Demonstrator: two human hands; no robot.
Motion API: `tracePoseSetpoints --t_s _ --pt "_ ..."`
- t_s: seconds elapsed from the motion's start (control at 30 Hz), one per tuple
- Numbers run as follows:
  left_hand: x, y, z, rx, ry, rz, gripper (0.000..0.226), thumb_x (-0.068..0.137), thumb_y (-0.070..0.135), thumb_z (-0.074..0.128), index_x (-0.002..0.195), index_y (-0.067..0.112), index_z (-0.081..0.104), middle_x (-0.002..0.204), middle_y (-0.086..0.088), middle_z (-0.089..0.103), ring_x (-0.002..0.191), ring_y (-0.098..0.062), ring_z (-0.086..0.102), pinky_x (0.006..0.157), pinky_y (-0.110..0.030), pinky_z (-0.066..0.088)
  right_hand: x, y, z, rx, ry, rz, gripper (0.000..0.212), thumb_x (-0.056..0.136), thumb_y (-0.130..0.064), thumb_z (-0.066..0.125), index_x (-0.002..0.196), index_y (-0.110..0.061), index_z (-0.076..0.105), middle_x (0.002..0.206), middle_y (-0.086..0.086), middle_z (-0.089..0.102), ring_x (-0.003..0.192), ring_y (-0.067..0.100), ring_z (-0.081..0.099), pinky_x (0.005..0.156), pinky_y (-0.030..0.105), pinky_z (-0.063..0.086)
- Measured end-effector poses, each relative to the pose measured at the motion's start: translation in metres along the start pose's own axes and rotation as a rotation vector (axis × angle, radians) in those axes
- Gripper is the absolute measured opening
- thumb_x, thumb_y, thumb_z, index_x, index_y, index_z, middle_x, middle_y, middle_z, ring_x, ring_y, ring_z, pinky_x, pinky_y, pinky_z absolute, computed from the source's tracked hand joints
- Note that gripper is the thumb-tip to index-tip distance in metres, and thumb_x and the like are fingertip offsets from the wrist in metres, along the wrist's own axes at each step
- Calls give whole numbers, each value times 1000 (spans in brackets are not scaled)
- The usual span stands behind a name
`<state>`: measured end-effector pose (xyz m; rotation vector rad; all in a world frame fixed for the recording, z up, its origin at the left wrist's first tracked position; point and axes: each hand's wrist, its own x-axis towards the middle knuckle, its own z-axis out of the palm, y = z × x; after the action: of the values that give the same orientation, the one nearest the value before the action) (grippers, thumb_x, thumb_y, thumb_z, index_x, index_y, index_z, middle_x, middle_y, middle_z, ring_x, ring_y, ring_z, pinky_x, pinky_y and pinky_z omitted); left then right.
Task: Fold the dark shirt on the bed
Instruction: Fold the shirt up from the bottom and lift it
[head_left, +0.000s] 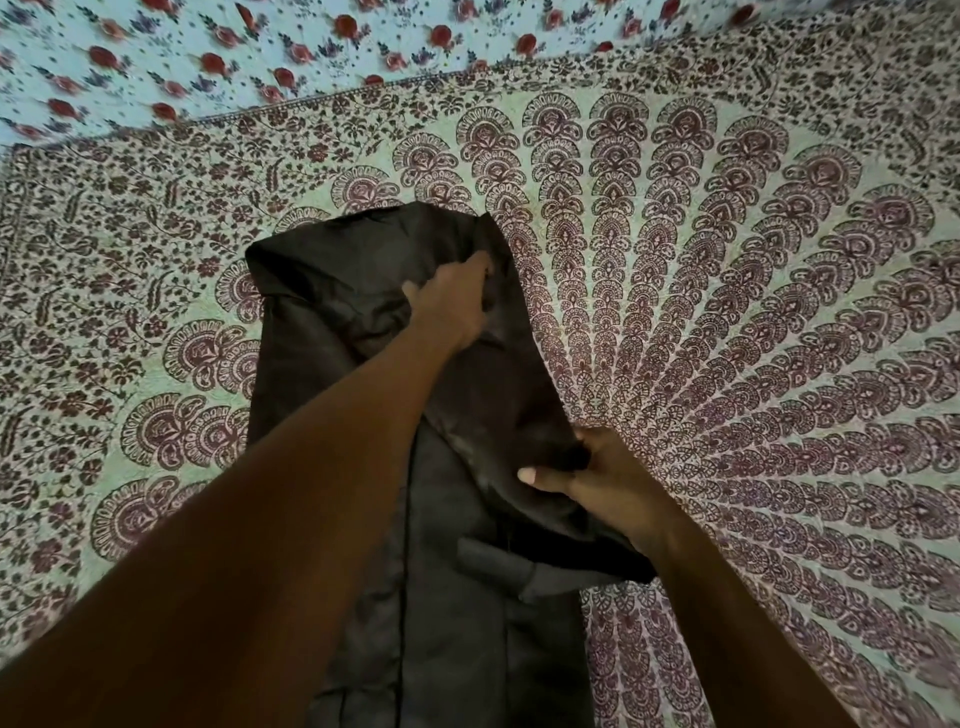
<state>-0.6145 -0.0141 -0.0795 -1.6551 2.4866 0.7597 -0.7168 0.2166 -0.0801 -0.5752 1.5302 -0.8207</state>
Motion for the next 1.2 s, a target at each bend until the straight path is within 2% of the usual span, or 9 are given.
tracePoseSetpoints --t_s 0.17,0.3,0.47,0.57,0.63,0.73,0.87,0.97,1.2 --pt "6 -9 3 -62 137 83 36 76 1 53 110 12 45 100 -22 60 88 -47 62 81 -53 54 -7 21 -14 -443 -22 44 10 72 -13 82 72 -20 75 70 -8 75 71 5 72 63 21 54" --pt "2 -9 10 108 173 110 47 88 12 61 132 11 44 123 -18 55 109 -43 59 89 -52 48 -19 28 -5 -140 -97 24 13 81 5 75 82 -8 77 81 4 78 79 13 74 69 27 57" --pt "-23 -25 20 116 216 -181 69 89 46 61 143 13 34 136 -17 54 126 -40 51 103 -55 38 -29 27 22 220 -99 89 24 78 2 79 101 -4 73 100 11 78 95 23 75 74 30 58" --pt "-31 -41 15 64 68 -288 86 79 58 64 147 18 29 138 -17 54 130 -40 49 108 -56 30 -39 21 37 374 -101 238 19 87 -9 74 104 -17 70 95 1 79 82 12 76 56 25 57" --pt "-32 -51 12 -46 35 -291 79 76 53 68 141 21 37 136 -14 55 127 -38 51 110 -55 33 -44 20 42 397 -106 320 23 89 -19 72 111 -21 67 95 -4 79 76 4 74 45 21 53" --pt "-28 -61 16 -247 89 -215 48 80 35 73 119 20 51 120 -11 61 112 -33 59 100 -47 48 -48 26 45 366 -96 354 27 88 -27 74 114 -22 68 96 -9 79 75 -1 73 51 24 52" --pt "-33 -67 29 -425 104 -110 34 83 17 76 112 11 58 91 -6 62 86 -17 58 80 -24 47 -56 36 48 371 -22 311 21 92 -12 70 112 -7 73 98 4 79 79 9 76 51 19 55" --pt "-47 -72 37 -418 173 -58 37 84 19 76 115 12 56 98 -3 56 89 -16 54 82 -24 43 -59 48 48 398 32 288 25 90 -8 71 114 -1 72 106 16 76 95 26 75 70 31 61" --pt "-134 -71 49 -304 308 -60 26 88 24 70 107 15 55 108 -7 56 104 -28 56 86 -43 52 -72 70 37 242 51 305 26 89 -3 72 113 -14 71 108 9 77 104 31 72 88 65 54"
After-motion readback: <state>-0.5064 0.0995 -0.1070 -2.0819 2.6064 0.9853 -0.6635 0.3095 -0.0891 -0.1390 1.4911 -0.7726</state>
